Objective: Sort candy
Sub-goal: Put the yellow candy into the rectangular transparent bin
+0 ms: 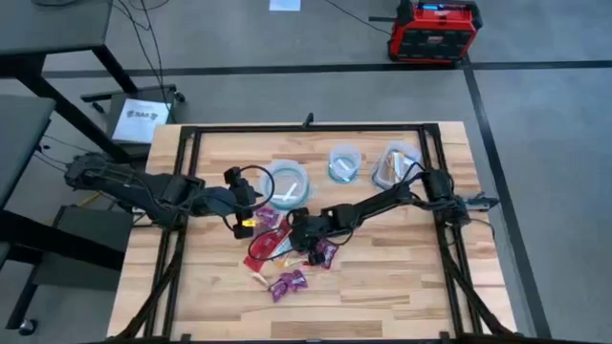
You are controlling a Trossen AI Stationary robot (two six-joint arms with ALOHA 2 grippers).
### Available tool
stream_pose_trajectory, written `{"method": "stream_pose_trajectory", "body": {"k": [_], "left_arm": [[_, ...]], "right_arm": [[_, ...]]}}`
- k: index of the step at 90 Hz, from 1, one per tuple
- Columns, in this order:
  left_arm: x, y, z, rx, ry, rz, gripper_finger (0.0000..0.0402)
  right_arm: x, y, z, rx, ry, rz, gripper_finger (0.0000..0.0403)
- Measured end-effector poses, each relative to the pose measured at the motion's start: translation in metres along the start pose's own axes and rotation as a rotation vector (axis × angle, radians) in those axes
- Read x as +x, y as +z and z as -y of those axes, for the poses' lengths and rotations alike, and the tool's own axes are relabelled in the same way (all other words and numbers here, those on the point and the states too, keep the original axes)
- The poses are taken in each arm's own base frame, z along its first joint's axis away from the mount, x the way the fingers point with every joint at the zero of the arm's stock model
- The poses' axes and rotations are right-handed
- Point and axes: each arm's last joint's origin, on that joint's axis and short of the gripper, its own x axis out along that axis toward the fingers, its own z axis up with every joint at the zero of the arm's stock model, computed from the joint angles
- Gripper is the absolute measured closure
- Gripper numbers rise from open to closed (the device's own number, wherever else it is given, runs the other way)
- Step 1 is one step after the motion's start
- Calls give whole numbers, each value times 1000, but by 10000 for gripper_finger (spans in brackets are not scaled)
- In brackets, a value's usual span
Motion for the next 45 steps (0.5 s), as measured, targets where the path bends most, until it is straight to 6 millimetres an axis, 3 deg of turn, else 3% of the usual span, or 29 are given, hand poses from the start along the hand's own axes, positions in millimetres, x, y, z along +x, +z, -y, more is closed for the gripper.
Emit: {"method": "stream_pose_trajectory", "body": {"k": [18,34,45], "left_arm": [[0,0,0,0,0,0,288],[0,0,0,-1,0,0,288],[0,0,0,-1,-1,0,288]], "right_arm": [[-26,10,5,-39,-46,-19,403],[-71,25,13,-63,-126,-31,403],[-91,27,18,-30,-147,-24,403]]}}
